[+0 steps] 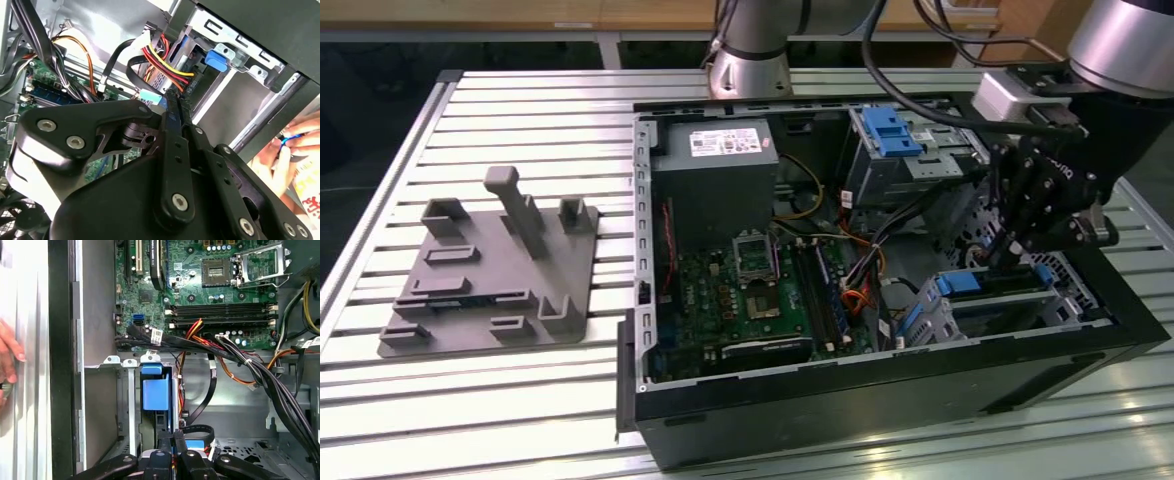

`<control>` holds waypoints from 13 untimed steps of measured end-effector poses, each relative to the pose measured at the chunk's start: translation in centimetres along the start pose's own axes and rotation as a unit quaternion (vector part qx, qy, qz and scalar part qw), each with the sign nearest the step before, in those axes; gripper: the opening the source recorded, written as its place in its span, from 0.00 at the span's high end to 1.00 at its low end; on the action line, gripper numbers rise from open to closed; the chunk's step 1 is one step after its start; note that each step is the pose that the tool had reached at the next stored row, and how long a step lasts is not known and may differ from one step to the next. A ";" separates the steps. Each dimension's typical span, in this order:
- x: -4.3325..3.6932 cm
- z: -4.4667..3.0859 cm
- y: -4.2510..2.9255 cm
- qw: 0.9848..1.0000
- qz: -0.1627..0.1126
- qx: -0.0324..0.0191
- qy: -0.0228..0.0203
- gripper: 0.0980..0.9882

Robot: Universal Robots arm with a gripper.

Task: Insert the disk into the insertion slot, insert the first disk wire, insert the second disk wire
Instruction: 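Insert the second disk wire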

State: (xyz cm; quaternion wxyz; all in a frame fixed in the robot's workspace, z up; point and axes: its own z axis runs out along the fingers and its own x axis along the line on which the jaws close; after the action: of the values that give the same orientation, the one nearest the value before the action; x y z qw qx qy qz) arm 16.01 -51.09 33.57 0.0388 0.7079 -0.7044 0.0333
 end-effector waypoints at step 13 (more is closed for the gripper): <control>1.68 -0.06 0.01 0.999 0.000 0.000 -0.035 0.95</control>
State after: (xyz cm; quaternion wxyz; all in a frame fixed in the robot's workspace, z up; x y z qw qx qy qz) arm 16.01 -52.76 33.80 0.0142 0.7088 -0.7052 0.0088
